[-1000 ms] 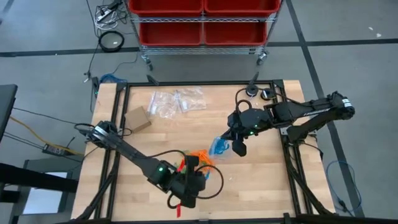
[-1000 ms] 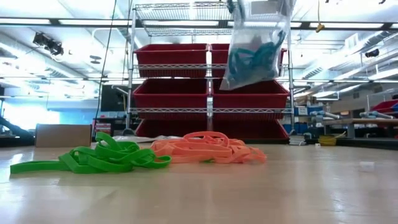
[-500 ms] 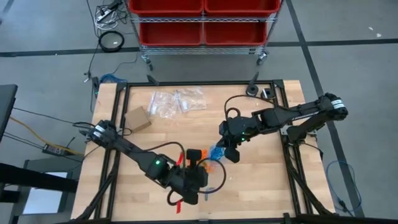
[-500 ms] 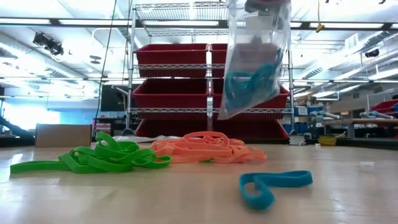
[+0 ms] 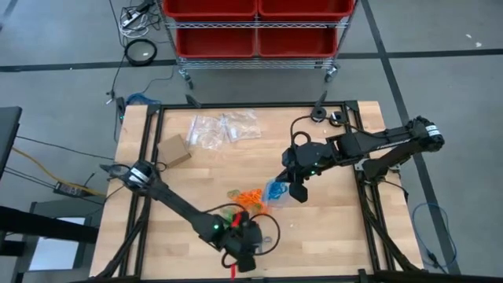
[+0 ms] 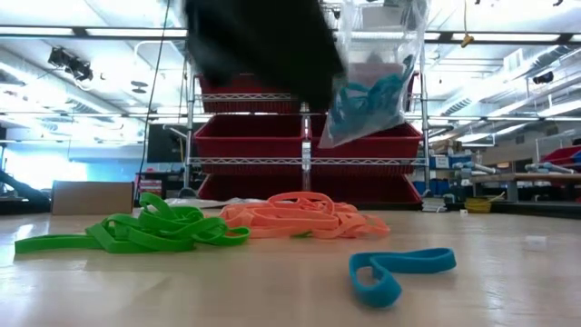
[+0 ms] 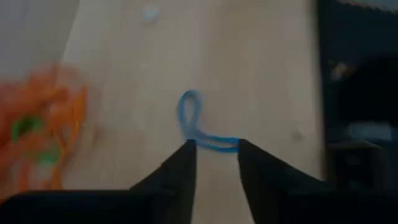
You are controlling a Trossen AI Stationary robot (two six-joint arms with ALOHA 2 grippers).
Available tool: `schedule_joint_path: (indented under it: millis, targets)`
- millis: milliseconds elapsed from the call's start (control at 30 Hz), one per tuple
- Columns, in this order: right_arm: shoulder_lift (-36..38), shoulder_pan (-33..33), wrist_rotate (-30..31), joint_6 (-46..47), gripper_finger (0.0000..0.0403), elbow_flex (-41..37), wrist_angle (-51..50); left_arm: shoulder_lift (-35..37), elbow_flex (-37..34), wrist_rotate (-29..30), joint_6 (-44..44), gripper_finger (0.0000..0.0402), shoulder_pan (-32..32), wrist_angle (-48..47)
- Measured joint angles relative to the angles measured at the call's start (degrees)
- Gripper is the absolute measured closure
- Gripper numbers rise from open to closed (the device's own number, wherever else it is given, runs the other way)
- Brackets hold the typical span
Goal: Sort rubber bands
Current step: Put the blue rubber band into the transparent zip bag
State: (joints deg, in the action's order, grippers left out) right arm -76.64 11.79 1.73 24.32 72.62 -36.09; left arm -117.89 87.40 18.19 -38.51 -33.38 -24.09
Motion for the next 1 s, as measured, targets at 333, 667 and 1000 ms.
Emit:
schedule_joint_path:
  millis: [333,667,1000]
  targets:
    - [0.02,0.0,-1.92,-1.26,0.0403,0.0,0.21,-8.27,2.71,5.8,-5.31,0.0229,-1.0,5.25]
    - [0.02,1.03,-3.8,-2.57,0.0403,0.0,0.48,-17.83,12.32,10.46,-6.84,0.0229,-1.71,0.2]
    - [0.02,2.14,-4.82,-4.4,0.0403,0.0,0.56,-22.68,21.17,12.38,-6.84,0.0383,-1.71,-15.77]
